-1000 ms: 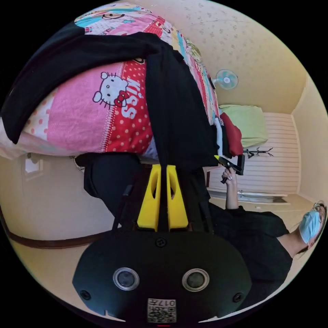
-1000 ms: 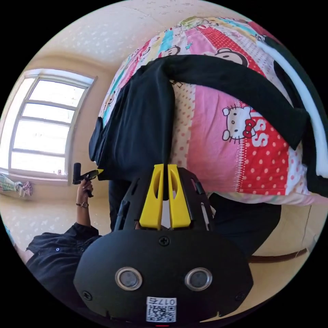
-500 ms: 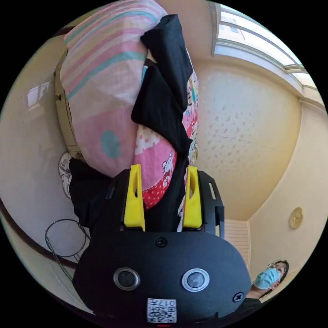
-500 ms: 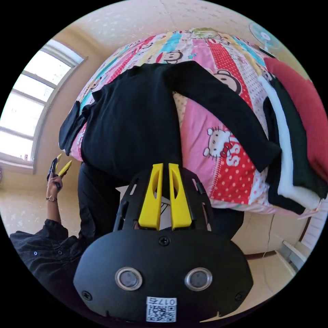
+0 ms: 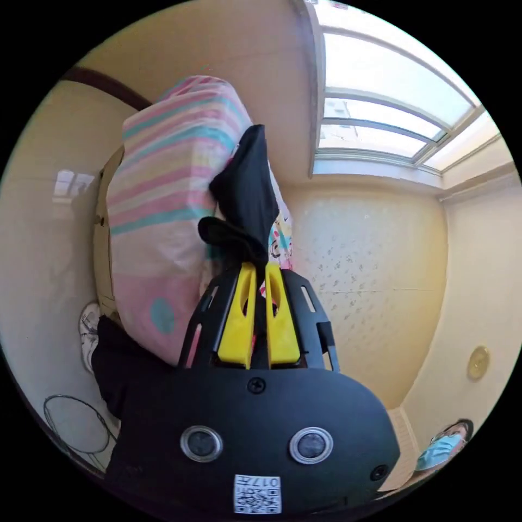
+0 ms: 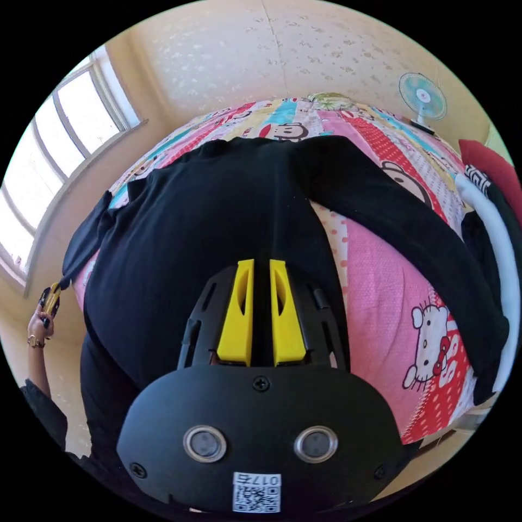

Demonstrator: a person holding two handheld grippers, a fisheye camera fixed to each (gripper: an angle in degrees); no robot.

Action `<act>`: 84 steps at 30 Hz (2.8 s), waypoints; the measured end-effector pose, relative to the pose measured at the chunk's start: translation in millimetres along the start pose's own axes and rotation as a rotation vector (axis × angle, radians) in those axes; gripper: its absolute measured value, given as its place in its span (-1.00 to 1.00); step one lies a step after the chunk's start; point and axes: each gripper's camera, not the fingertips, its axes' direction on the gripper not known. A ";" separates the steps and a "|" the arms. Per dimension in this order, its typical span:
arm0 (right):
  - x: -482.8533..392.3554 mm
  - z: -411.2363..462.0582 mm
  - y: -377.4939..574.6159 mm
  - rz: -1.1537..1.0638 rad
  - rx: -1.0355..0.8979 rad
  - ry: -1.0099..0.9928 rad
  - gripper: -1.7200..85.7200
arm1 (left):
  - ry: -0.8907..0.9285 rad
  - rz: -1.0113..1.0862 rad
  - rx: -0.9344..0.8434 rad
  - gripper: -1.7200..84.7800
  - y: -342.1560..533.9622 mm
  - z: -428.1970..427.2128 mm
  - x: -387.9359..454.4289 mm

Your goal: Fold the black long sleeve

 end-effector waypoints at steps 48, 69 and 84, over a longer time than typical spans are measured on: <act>332.7 -273.1 -9.0 1.089 0.514 -0.531 -0.75 | -0.533 0.800 -1.139 -0.98 465.5 290.3 -107.4; 295.3 -320.1 -86.7 0.990 0.632 -0.441 -0.92 | -0.471 0.816 -1.206 -0.98 447.9 311.7 -151.9; 18.0 -276.2 -311.8 0.347 0.711 -0.589 -0.91 | -0.466 0.884 -1.145 -0.98 453.1 306.2 -163.1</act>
